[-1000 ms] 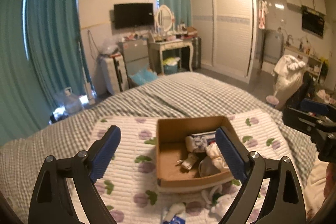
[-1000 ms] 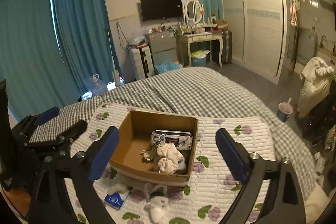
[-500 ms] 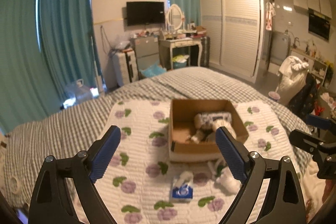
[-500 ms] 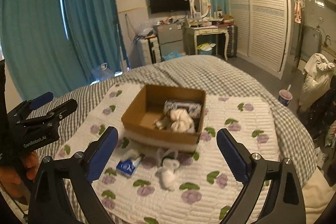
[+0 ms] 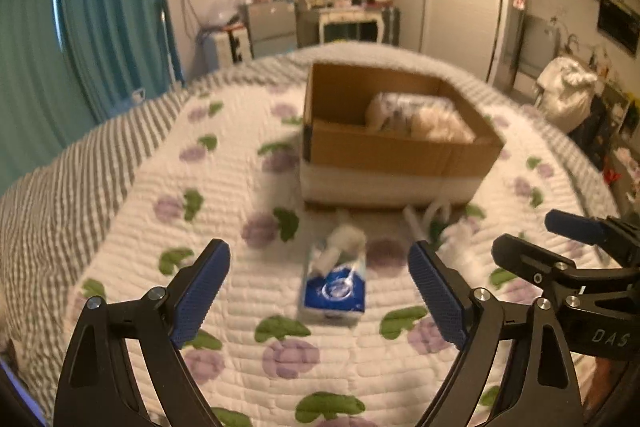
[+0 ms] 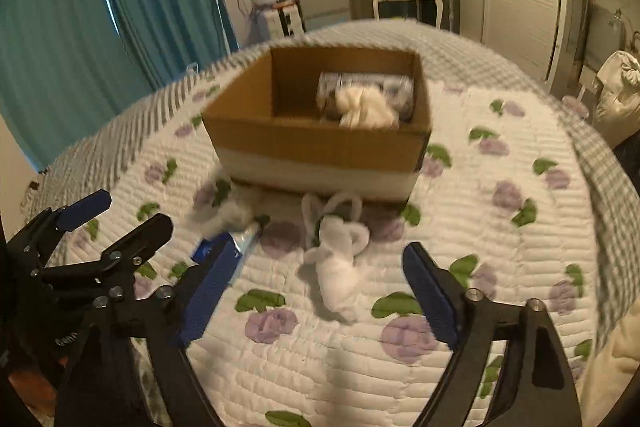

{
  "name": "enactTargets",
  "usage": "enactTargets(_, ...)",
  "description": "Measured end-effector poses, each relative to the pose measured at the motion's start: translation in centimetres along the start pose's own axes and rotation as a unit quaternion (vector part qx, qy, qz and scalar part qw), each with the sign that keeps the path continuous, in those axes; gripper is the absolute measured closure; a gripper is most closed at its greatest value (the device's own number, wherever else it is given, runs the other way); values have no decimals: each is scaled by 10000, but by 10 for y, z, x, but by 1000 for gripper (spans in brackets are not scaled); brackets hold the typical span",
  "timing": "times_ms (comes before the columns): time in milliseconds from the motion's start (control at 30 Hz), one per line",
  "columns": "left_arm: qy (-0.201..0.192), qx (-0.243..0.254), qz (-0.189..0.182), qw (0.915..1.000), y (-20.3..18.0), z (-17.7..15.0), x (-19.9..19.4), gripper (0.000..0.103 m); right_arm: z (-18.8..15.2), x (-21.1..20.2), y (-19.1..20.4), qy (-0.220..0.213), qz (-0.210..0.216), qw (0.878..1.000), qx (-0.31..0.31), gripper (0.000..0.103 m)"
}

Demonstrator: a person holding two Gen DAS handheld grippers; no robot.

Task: Organize soft objects
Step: 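Grasp the blue Vinda tissue pack with the left gripper while the right grasps white fuzzy toy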

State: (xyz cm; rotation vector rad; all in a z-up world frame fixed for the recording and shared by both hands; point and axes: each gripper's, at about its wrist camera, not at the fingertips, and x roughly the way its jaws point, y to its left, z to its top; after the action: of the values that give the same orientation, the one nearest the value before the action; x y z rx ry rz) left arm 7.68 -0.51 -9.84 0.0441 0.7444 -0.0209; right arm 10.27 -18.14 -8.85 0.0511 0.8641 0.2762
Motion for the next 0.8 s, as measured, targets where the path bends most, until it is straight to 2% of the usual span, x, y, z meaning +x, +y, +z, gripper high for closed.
enactTargets(133, 249, -211, -74, 9994, 7, -13, 22, 13, -8, 26, -1, 244, 20, 9996, 102, 29)
enactTargets(333, 483, -116, -61, 9987, 6, -29, 45, 13, -13, 59, -5, 543, 60, 9984, 167, 44)
enactTargets(400, 548, -50, -115, 9984, 2, -33, 50, 13, -15, 68, -7, 648, 133, 9974, 268, 58)
enactTargets(533, 560, 263, -103, 9980, -10, -37, 58, 13, -16, 79, -12, 693, 188, 9964, 448, 70)
enactTargets(600, 577, 330, -89, 9977, -12, -37, 63, 13, -15, 79, -17, 681, 140, 9961, 539, 84)
enactTargets(633, 595, 314, -108, 9977, -13, -37, 66, 13, -15, 78, -20, 668, 152, 9958, 612, 84)
enactTargets(700, 650, 237, -155, 9975, -13, -37, 72, 20, -17, 77, -26, 635, 255, 9945, 790, 85)
enactTargets(767, 774, 207, -194, 9966, -14, -37, 79, 37, -20, 76, -28, 618, 280, 9942, 830, 85)
enactTargets(800, 842, 212, -211, 9960, -15, -38, 82, 41, -21, 76, -27, 596, 274, 9946, 804, 84)
